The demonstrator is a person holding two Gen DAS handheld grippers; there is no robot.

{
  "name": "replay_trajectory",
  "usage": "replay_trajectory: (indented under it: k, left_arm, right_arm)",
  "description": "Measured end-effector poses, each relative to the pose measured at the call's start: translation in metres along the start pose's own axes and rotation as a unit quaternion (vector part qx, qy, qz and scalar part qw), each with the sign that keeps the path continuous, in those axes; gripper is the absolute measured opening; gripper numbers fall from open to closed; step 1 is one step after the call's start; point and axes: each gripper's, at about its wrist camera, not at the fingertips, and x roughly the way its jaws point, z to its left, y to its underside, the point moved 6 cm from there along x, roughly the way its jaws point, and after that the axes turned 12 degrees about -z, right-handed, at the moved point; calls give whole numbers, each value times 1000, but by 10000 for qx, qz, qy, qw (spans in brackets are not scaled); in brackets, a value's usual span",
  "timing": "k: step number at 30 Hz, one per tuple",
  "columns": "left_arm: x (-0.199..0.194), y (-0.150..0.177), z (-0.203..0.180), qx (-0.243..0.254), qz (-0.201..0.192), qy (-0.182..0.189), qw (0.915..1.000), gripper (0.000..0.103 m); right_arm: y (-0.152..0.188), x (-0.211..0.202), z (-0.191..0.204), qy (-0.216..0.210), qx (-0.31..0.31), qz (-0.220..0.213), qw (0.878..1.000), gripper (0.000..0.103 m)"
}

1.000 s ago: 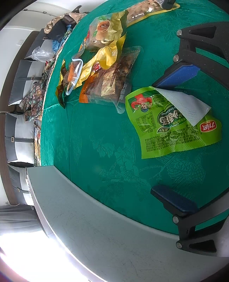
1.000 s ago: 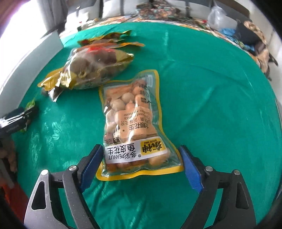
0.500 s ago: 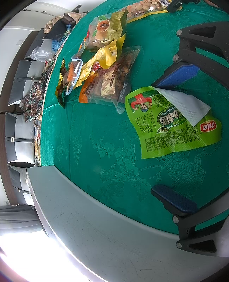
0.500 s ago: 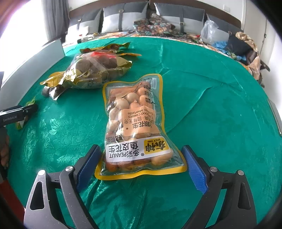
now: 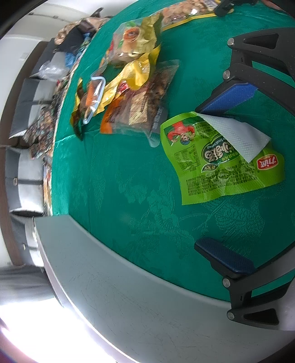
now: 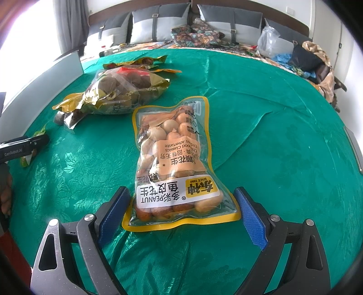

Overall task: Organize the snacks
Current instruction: 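Close the right tool on the yellow-edged peanut pouch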

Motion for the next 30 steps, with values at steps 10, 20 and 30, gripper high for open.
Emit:
replay_trajectory:
  k: [10, 20, 30]
  left_arm:
    - [-5, 5, -7, 316, 743, 451, 9957, 102]
    - [-22, 3, -22, 327, 487, 728, 9956, 52]
    - [-103, -16, 21, -1168, -120, 1609, 9800, 52]
  right_arm:
    - [-9, -23, -5, -719, 372, 352, 9961, 93]
    - [-28, 38, 22, -247, -357, 1887, 9811, 87]
    - [-49, -31, 7, -706, 874, 1295, 9852, 58]
